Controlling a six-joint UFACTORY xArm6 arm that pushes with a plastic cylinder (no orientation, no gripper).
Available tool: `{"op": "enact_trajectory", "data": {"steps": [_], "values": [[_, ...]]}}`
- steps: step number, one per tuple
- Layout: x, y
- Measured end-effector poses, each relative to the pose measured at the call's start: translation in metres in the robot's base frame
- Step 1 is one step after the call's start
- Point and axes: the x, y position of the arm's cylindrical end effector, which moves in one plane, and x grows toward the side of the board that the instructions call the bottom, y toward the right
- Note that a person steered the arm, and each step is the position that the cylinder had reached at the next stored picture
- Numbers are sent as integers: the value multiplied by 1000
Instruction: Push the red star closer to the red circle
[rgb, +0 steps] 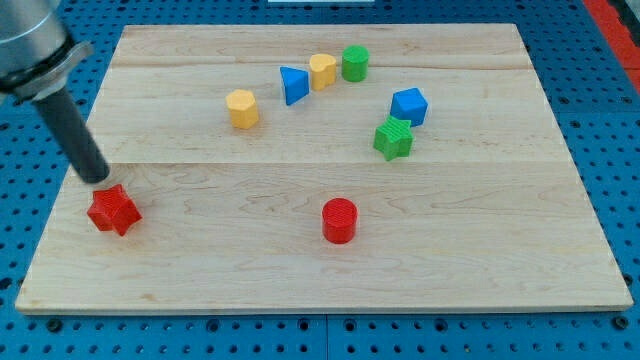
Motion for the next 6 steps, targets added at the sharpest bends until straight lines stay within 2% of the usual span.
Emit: {"op": "enact_trajectory", "data": {"steps": [1,4,6], "values": [[45,17],[44,81],[61,141]]}}
